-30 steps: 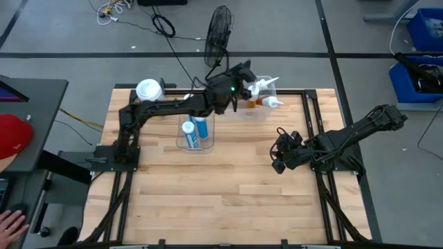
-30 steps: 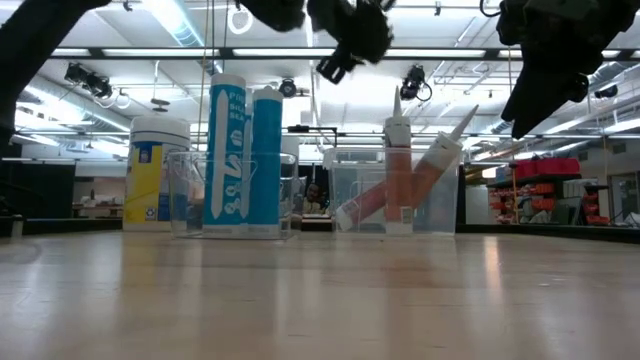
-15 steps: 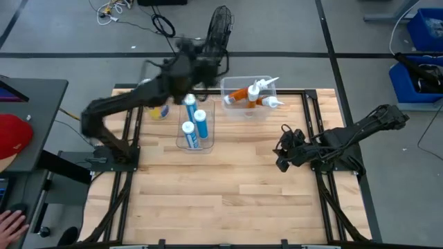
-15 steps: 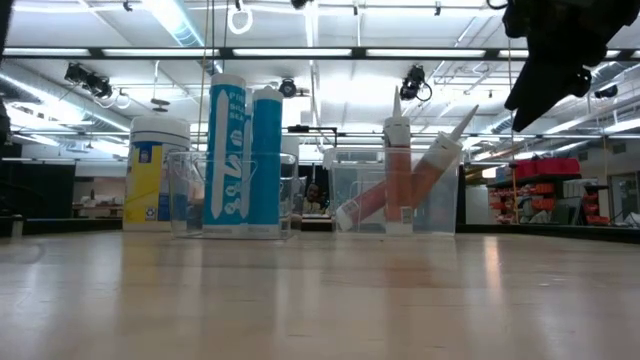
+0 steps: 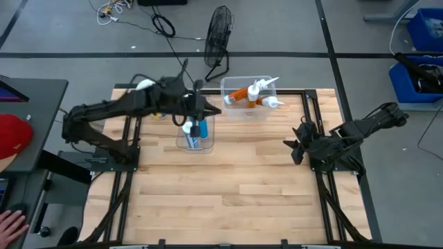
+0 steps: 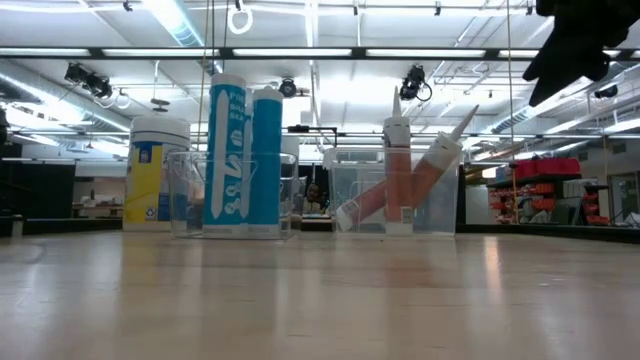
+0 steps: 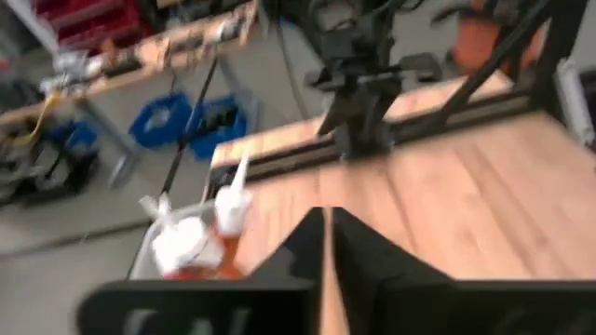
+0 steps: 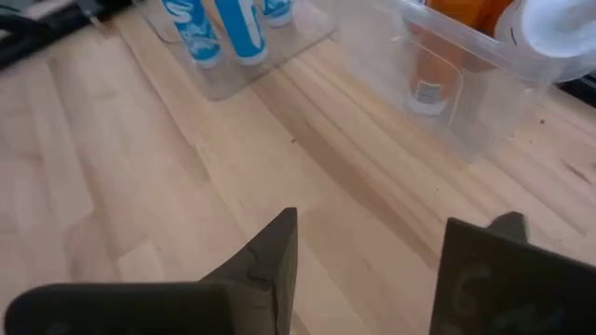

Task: Pick & place silicon tubes, Sealant and Lysol wipes
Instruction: Return to Home Position

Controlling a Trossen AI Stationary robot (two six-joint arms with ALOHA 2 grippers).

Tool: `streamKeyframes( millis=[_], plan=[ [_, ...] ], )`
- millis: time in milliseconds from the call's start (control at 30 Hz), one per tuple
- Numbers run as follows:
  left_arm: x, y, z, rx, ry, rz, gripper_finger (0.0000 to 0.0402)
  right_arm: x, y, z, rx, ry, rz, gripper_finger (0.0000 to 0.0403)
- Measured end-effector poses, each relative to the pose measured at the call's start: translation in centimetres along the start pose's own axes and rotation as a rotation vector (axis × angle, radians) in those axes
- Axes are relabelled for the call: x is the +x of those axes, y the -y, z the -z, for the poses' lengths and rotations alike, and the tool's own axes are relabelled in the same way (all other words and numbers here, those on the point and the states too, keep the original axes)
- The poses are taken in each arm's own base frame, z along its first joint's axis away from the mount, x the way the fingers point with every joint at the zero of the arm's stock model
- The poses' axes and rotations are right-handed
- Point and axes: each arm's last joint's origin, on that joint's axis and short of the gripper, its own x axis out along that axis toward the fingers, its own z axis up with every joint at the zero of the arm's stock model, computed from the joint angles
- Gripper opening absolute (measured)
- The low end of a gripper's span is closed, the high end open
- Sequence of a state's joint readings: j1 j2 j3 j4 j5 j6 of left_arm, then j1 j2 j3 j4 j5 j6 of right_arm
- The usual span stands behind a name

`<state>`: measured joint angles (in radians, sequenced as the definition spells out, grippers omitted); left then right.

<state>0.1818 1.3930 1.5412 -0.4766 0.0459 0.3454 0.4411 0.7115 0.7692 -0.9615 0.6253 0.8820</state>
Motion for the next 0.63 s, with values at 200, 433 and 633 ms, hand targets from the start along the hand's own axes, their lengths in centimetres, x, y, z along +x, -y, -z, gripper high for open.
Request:
streamKeyframes(
  millis=[200, 433, 633],
  plan=[
    [-0.2, 1.1, 5.6, -0.057, 0.258, 0.025, 0.0009, -0.6, 0.3, 0.1, 0.052, 0.022, -0.026, 0.0097],
    [-3.6, 3.9, 12.5, -0.112, 0.511, 0.116, 0.0004, -0.7, 0.2, 0.1, 0.092, 0.03, -0.027, 0.0097],
    [-5.4, 6.5, 18.3, -0.173, 0.567, 0.062, 0.0004, -0.7, 0.2, 0.1, 0.099, 0.045, -0.022, 0.0097]
  ],
)
